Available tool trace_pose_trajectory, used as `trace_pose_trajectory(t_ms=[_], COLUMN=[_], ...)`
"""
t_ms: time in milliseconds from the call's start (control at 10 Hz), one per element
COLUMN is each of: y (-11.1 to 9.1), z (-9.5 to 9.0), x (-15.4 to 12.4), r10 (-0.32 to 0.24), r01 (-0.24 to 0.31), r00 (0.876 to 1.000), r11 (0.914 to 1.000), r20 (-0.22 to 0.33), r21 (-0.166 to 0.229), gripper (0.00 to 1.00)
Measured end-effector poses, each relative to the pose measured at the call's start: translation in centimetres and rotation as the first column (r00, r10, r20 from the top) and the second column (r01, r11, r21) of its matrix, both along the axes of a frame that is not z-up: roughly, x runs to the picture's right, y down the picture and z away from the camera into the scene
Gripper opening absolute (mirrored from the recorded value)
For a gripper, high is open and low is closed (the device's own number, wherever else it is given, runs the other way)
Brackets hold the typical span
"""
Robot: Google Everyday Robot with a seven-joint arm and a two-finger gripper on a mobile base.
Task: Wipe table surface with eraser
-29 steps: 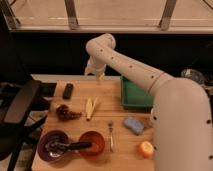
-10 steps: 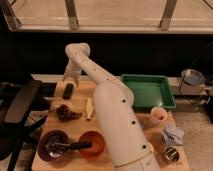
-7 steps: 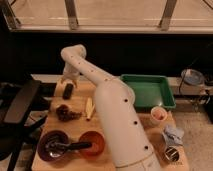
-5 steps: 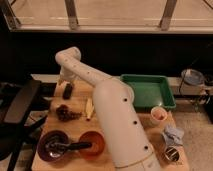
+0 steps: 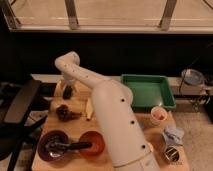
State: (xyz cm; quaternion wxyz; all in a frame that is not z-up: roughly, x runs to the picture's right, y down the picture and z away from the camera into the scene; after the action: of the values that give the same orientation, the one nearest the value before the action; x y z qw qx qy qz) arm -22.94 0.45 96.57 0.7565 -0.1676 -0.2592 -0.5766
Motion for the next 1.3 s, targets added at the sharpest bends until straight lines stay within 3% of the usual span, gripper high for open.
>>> trace_pose_trajectory(t_ms=[300,700,900,1300], y=[1.0,2.2,3.0,3.2], z=[0.8,1.5,1.7,1.4], x=[0.4,-1.2,-2.1,-2.2], r10=[0.027,0.026,0.008,-0.001], r01=[-0.026,-0.021,0.002,0.012], r00=[1.000,0.997,0.994,0.994], r11=[0.9991,0.9973,0.9956,0.9948], r20=[0.015,0.070,0.108,0.112], r21=[-0.032,-0.071,-0.094,-0.101], gripper=[0.65,0.65,0.53,0.12])
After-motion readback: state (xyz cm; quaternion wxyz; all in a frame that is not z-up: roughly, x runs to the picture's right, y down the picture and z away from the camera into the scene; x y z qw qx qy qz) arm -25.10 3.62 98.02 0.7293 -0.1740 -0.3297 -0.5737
